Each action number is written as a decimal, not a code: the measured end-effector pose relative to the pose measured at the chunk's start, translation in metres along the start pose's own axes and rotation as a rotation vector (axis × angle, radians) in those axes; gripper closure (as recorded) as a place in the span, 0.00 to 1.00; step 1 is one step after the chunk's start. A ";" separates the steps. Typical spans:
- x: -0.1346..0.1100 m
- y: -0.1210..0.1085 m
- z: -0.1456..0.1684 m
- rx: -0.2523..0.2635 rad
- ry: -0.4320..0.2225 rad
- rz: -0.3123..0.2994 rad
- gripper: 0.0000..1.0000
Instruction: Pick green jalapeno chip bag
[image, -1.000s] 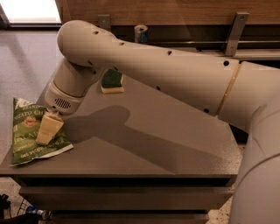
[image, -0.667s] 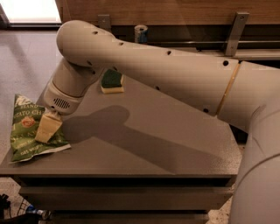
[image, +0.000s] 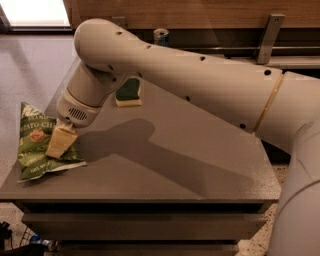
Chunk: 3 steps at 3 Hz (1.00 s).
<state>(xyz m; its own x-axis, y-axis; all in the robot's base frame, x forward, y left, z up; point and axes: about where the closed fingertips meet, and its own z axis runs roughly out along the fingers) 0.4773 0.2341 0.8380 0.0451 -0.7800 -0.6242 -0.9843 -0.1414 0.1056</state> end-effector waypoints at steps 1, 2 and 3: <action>0.002 0.002 -0.038 0.019 -0.050 -0.039 1.00; 0.011 0.006 -0.099 0.063 -0.179 -0.103 1.00; 0.026 0.006 -0.141 0.101 -0.279 -0.135 1.00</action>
Offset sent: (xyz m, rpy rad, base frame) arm 0.0201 -0.1274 0.1147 0.3360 -0.1522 0.0239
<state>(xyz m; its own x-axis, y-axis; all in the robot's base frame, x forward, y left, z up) 0.4967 0.1267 0.9313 0.1419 -0.5591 -0.8169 -0.9852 -0.1603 -0.0614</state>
